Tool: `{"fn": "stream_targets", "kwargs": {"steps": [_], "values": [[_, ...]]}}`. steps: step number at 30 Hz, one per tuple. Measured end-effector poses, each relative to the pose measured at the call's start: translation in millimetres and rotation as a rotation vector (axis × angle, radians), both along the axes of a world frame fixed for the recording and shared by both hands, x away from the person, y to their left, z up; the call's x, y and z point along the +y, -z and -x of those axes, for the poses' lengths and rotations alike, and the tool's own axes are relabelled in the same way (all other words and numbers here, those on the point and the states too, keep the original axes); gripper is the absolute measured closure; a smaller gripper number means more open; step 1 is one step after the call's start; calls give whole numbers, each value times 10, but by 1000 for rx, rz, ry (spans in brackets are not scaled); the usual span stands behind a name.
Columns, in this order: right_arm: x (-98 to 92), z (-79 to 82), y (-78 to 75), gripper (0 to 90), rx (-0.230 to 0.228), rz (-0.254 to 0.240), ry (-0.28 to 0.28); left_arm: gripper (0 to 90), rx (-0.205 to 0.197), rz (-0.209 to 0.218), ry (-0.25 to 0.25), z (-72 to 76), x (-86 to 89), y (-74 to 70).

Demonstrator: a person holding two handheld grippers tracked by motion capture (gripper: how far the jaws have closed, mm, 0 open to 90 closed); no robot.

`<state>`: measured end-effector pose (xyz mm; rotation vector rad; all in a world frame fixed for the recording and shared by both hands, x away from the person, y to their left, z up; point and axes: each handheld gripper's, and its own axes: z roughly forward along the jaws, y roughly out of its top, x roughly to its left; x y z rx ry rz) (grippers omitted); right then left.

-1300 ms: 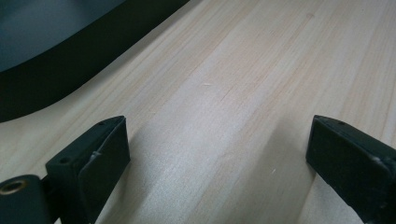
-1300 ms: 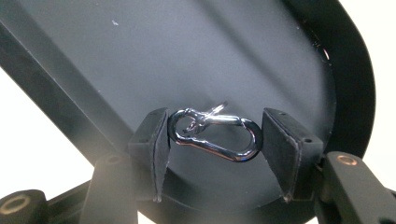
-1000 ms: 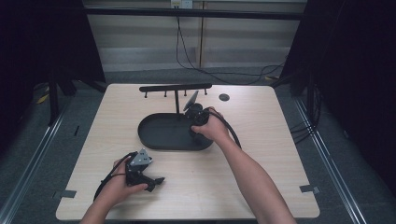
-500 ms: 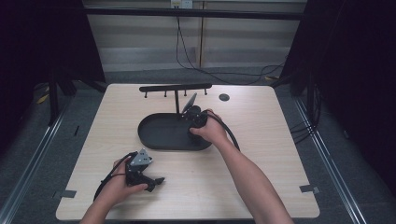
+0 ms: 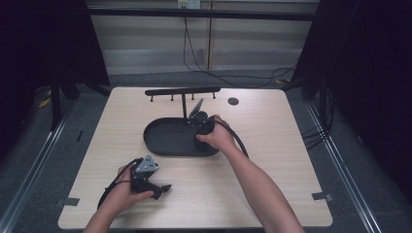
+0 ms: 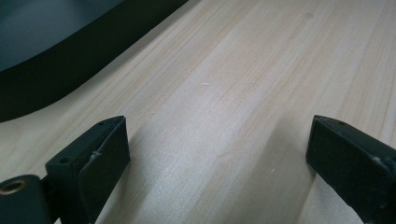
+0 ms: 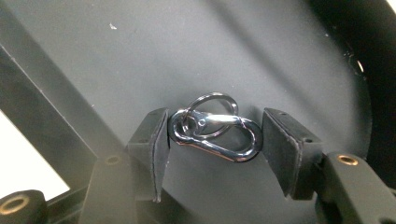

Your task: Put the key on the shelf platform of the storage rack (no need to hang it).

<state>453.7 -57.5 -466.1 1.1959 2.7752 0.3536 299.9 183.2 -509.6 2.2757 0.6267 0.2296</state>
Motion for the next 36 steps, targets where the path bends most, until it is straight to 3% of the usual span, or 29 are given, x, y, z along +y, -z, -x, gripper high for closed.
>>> {"fn": "stream_targets", "kwargs": {"steps": [19, 36], "values": [[-22, -14, 24, 428, -5, -23, 0, 59, 1, 1, 0, 0, -1, 0], [-49, -9, -9, 363, -20, -22, -4, 59, 0, 0, 0, 0, 0, 0]]}}
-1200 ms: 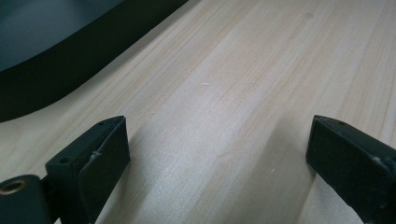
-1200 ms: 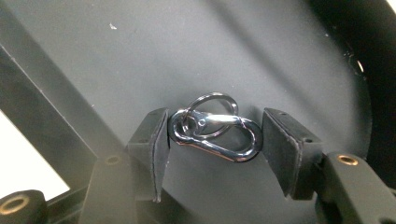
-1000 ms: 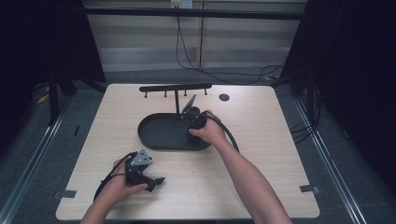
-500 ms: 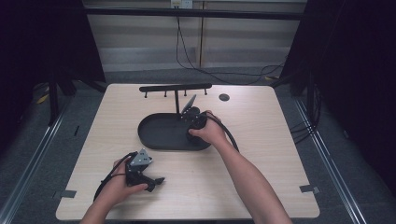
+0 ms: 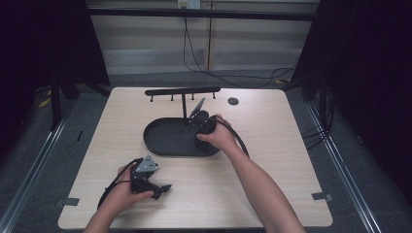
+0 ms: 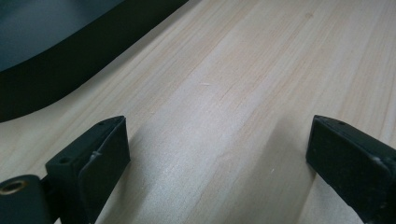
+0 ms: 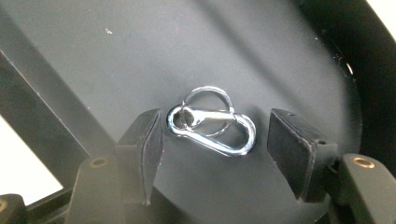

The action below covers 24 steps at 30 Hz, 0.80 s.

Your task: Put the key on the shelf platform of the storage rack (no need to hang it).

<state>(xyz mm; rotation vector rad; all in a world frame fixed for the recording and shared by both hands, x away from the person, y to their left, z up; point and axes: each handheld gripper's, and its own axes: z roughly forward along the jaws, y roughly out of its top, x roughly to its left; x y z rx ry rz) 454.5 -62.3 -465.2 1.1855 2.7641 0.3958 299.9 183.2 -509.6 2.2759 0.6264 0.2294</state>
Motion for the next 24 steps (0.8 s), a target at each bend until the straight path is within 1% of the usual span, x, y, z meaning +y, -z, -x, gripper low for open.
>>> {"fn": "stream_targets", "kwargs": {"steps": [6, 9, 11, 12, 13, 14, 15, 22, 24], "values": [[1, 6, -8, 352, -3, -6, -12, 59, 0, 0, 0, 0, 0, 0], [9, 16, -28, 351, 3, -6, -5, 59, 0, 0, 0, 0, 0, 0], [9, 19, -32, 349, 2, -3, -10, 59, 0, 1, 0, 0, 0, 0], [1, 18, -26, 345, -4, 4, -24, 58, 1, 0, 0, 0, 0, 0], [1, 22, -29, 342, -4, 9, -23, 59, 0, 0, 0, 0, 0, 0], [3, 28, -34, 341, 1, 3, -17, 59, 0, 0, 0, 0, 0, 0], [-7, 27, -33, 341, -5, 4, -27, 59, 0, 0, 0, 0, 0, 0], [-39, 46, -81, 337, -5, -13, -14, 59, 0, 0, 0, 0, 0, 0], [-46, 51, -99, 332, -9, -9, -19, 59, 0, 1, 0, 0, 0, 0]]}}
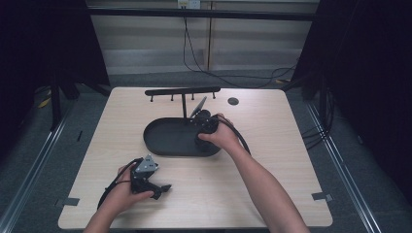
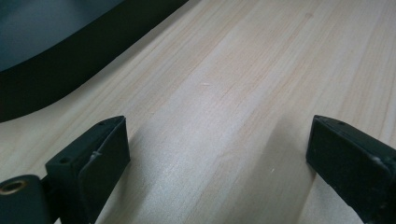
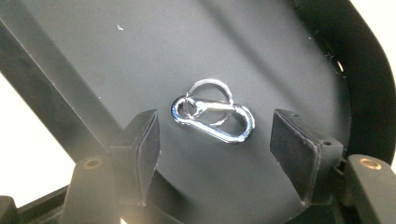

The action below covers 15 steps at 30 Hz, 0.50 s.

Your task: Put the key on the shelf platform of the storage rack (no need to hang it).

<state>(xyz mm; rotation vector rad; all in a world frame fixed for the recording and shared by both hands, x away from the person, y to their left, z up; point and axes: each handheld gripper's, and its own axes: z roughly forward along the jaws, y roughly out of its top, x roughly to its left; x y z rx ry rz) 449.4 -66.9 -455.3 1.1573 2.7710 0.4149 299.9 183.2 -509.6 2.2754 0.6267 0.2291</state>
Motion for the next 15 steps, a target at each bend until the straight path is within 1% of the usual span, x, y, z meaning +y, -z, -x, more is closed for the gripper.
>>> {"fn": "stream_targets", "kwargs": {"steps": [2, 5, 11, 14, 15], "values": [[-6, 6, -11, 329, -5, -4, -3, 59, 0, 0, 0, 0, 0, 0], [-10, 18, -32, 314, -1, -8, 9, 59, 1, 0, 0, 0, 0, 0], [-16, 43, -64, 292, -3, -15, 7, 59, 0, 0, 0, 0, 0, 0], [-32, 51, -92, 276, -15, -22, 8, 58, 0, 0, 0, 0, 0, 0], [-35, 53, -101, 274, -12, -24, 10, 59, 0, 0, 0, 0, 0, 0]]}}
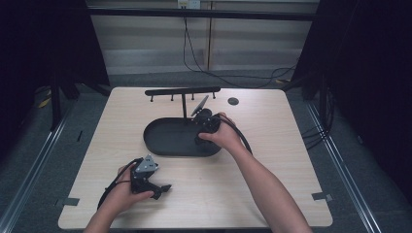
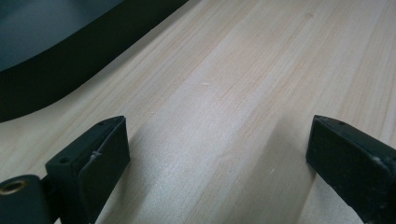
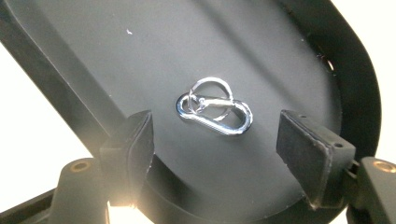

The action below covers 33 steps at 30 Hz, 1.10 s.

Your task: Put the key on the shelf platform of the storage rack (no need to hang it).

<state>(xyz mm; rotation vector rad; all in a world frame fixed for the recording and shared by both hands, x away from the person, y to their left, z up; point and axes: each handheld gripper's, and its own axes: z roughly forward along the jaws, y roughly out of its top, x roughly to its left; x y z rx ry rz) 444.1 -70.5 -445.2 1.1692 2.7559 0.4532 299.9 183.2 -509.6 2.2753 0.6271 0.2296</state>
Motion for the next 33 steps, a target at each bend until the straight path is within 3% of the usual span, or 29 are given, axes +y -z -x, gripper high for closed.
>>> {"fn": "stream_targets", "kwargs": {"steps": [33], "values": [[-223, 268, -146, 259, -8, -49, -23, 59, 2, 2, -1, 1, -1, 1]]}}
